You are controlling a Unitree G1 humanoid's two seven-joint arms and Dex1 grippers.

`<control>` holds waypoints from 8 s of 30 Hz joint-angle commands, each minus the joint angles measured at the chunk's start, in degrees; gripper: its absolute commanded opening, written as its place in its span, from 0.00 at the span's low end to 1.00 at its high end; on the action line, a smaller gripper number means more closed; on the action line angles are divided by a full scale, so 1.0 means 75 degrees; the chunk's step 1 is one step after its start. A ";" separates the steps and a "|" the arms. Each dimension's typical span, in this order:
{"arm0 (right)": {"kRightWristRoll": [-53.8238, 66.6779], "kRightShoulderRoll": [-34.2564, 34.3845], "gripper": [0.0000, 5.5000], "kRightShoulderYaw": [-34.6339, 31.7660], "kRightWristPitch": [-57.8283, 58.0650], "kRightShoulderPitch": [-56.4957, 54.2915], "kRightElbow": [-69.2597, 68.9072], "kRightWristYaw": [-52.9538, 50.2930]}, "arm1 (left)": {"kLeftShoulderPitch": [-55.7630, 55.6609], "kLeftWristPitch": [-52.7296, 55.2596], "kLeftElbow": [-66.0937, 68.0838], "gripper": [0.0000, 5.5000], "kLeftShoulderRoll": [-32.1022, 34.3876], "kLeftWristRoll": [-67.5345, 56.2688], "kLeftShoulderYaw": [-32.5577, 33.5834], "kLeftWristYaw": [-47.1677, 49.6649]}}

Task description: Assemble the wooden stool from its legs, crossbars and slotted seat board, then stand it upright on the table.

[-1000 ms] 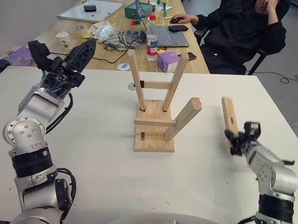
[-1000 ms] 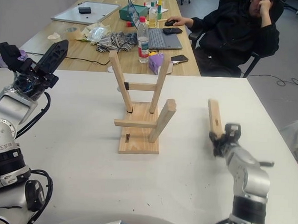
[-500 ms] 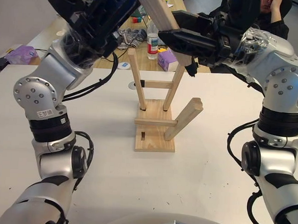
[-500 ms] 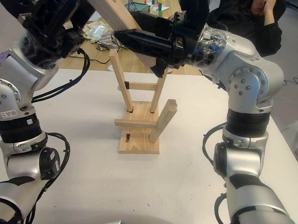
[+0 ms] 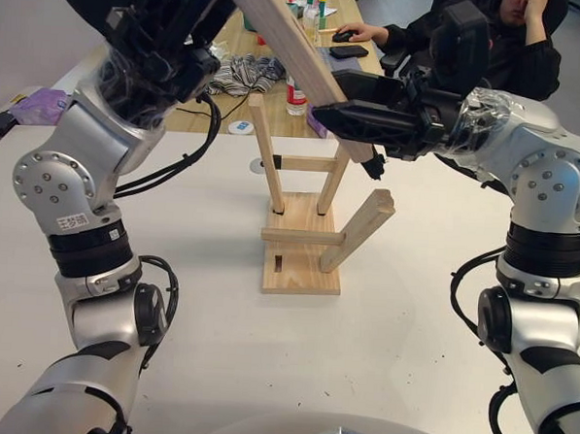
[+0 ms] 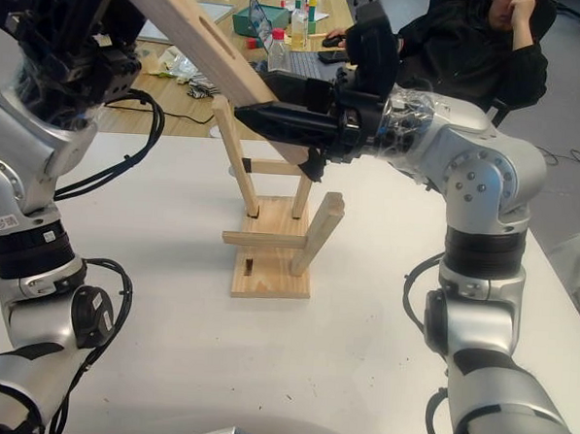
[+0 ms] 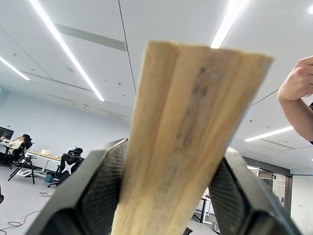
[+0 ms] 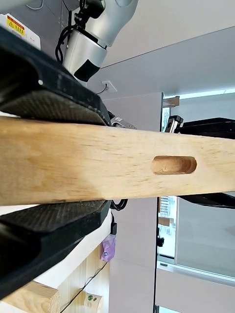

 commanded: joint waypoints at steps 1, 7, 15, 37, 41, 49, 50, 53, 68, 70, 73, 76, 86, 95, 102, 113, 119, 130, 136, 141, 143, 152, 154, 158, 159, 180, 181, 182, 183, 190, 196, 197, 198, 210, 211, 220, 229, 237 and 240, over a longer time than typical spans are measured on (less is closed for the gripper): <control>-0.0263 -0.0281 0.48 0.0206 -0.0174 0.0061 -0.0069 0.0101 | 0.0011 -0.0272 0.0358 0.44 0.0055 -0.0211 0.0401 -0.0055; -0.1288 -0.0708 0.67 0.0885 -0.0858 0.0260 0.0060 0.0377 | -0.0296 -0.0718 0.1570 0.38 0.1076 0.0137 0.1498 -0.0490; -0.2068 -0.1099 0.67 0.0799 -0.1611 0.0428 0.0578 0.0456 | 0.1447 -0.1284 0.2150 0.37 0.2015 0.3139 0.0832 -0.2664; -0.2483 -0.1636 0.67 0.1291 -0.1610 -0.0044 0.1134 0.1697 | 0.4110 -0.3051 0.3327 0.37 -0.0946 0.4991 0.0491 -0.3494; -0.2572 -0.1647 0.67 0.1288 -0.1611 -0.0070 0.1157 0.1772 | 0.4139 -0.3261 0.3876 0.37 -0.0903 0.5306 0.0475 -0.3664; -0.2556 -0.1638 0.67 0.1154 -0.1584 0.0315 0.0779 0.1551 | 0.4196 -0.2792 0.3287 0.37 0.0392 0.6186 -0.0411 -0.4570; -0.2545 -0.1629 0.67 0.1131 -0.1574 0.0380 0.0709 0.1509 | 0.4132 -0.2760 0.3209 0.37 0.0540 0.6312 -0.0571 -0.4674; -0.2495 -0.1602 0.67 0.1053 -0.1553 0.0611 0.0480 0.1363 | 0.3896 -0.2776 0.3074 0.37 0.0945 0.6666 -0.0985 -0.4916; -0.2341 -0.1634 0.67 0.0908 -0.1473 0.1264 -0.0270 0.0963 | 0.3073 -0.4284 0.3311 0.37 0.1792 0.8192 -0.2383 -0.6042; -0.2330 -0.1628 0.67 0.0906 -0.1444 0.1297 -0.0313 0.0947 | 0.3222 -0.4645 0.3091 0.37 0.1850 0.8407 -0.2563 -0.6035; -0.2322 -0.1613 0.67 0.0900 -0.1421 0.1324 -0.0347 0.0930 | 0.3366 -0.4960 0.2897 0.37 0.1897 0.8624 -0.2717 -0.6012; -0.2313 -0.1596 0.67 0.0881 -0.1364 0.1365 -0.0422 0.0873 | 0.3454 -0.5129 0.2811 0.37 0.1958 0.8759 -0.2808 -0.6027; -0.2233 -0.0600 0.67 -0.0599 -0.1956 -0.0316 0.1733 -0.1555 | 0.2682 -0.3442 0.2411 0.37 0.1961 0.8564 -0.2670 -0.5549; -0.4247 -0.0688 0.59 -0.1043 -0.4219 -0.0438 0.5129 -0.4282 | 0.2157 -0.2250 0.1389 0.37 0.2388 0.8934 -0.3127 -0.5344; -0.4689 -0.0427 0.35 -0.0349 -0.3965 0.1387 0.3800 -0.4035 | 0.1804 -0.1992 0.1525 0.37 0.2423 0.9297 -0.3408 -0.5174; -0.4541 -0.0031 0.00 0.0608 -0.2339 0.2367 0.1109 -0.3722 | 0.0702 -0.0806 0.0833 0.37 0.2899 0.9570 -0.4446 -0.5553; -0.4522 0.0127 0.00 0.0589 -0.2131 0.2508 0.1008 -0.3851 | -0.0385 -0.0948 0.1922 0.37 0.2874 1.0243 -0.5517 -0.6472; -0.4358 0.0448 0.00 0.0094 -0.2158 0.2218 0.1275 -0.4169 | -0.1500 -0.1799 0.3724 0.37 0.2549 1.1243 -0.6500 -0.7972; -0.3351 0.0975 0.00 -0.1330 -0.2119 0.1299 0.1657 -0.4973 | -0.1852 -0.1909 0.3922 0.37 0.2319 1.1640 -0.6837 -0.8279; -0.3246 0.1045 0.00 -0.1103 -0.2217 0.1226 0.1184 -0.4863 | -0.2215 -0.1779 0.4110 0.37 0.2145 1.2013 -0.7116 -0.8402; -0.3162 0.1114 0.00 -0.0942 -0.2210 0.1178 0.0833 -0.4778 | -0.2376 -0.1759 0.4153 0.37 0.2071 1.2191 -0.7276 -0.8455; -0.2985 0.0976 0.00 0.0490 -0.1828 0.1950 -0.0476 -0.3973 | -0.2581 -0.1333 0.4153 0.37 0.1587 1.2475 -0.7506 -0.8367; -0.3161 0.0826 0.00 0.0611 -0.1782 0.1886 -0.0389 -0.3935 | -0.2505 -0.1285 0.4092 0.37 0.1567 1.2519 -0.7542 -0.8390; -0.3571 0.0777 0.00 0.0861 -0.1712 0.2053 0.0207 -0.4023 | -0.2330 -0.1295 0.3825 0.37 0.1606 1.2682 -0.7827 -0.8533; -0.3624 0.0807 0.00 0.0877 -0.1669 0.2103 0.0367 -0.4031 | -0.2304 -0.1333 0.3835 0.37 0.1598 1.2746 -0.7894 -0.8538; -0.3618 0.1081 0.00 0.1200 -0.1090 0.2546 0.0776 -0.3902 | -0.1979 -0.1395 0.4575 0.37 0.0368 1.3020 -0.8255 -0.8501; -0.3614 0.1091 0.00 0.1207 -0.1078 0.2553 0.0762 -0.3905 | -0.1957 -0.1384 0.4568 0.37 0.0338 1.3030 -0.8263 -0.8475; -0.3607 0.1100 0.00 0.1216 -0.1063 0.2560 0.0744 -0.3904 | -0.1937 -0.1388 0.4581 0.37 0.0314 1.3046 -0.8266 -0.8447; -0.3597 0.1105 0.00 0.1228 -0.1042 0.2569 0.0723 -0.3897 | -0.1923 -0.1399 0.4621 0.37 0.0274 1.3064 -0.8271 -0.8415; -0.3570 0.1103 0.00 0.1385 -0.0880 0.2690 0.0592 -0.3824 | -0.1879 -0.1544 0.4913 0.37 -0.0015 1.3183 -0.8410 -0.8287; -0.3545 0.1168 0.00 0.1483 -0.0716 0.2778 0.0472 -0.3836 | -0.1797 -0.1483 0.4854 0.37 -0.0339 1.3230 -0.8600 -0.8326; -0.3538 0.1179 0.00 0.1501 -0.0687 0.2791 0.0449 -0.3848 | -0.1798 -0.1428 0.4779 0.37 -0.0405 1.3212 -0.8623 -0.8342; -0.3530 0.1183 0.00 0.1516 -0.0667 0.2809 0.0434 -0.3858 | -0.1836 -0.1377 0.4758 0.37 -0.0526 1.3199 -0.8631 -0.8335; -0.3177 0.1451 0.00 0.1145 -0.0520 0.2381 0.0205 -0.4091 | -0.1899 -0.1431 0.4944 0.37 -0.0752 1.3390 -0.8627 -0.8275; -0.3012 0.1528 0.00 0.0931 -0.0449 0.2154 0.0113 -0.4169 | -0.1893 -0.1449 0.4993 0.37 -0.0758 1.3401 -0.8618 -0.8245; -0.0135 0.1176 0.00 -0.3086 0.0415 -0.2118 0.0934 -0.6767 | -0.1818 -0.1522 0.5551 0.37 -0.0880 1.3480 -0.8515 -0.8009; -0.2162 0.0428 0.00 -0.1933 -0.0849 0.0458 0.2430 -0.6052 | -0.1898 -0.1662 0.6095 0.37 -0.0974 1.3570 -0.8450 -0.7989; -0.2582 0.1270 0.00 -0.0918 -0.1038 0.2343 0.2363 -0.5762 | -0.2142 -0.1721 0.6272 0.37 -0.1081 1.3658 -0.8550 -0.8183; -0.2816 0.1303 0.00 -0.0553 -0.1174 0.2589 0.2184 -0.5688 | -0.2169 -0.1800 0.6312 0.37 -0.1113 1.3737 -0.8651 -0.8249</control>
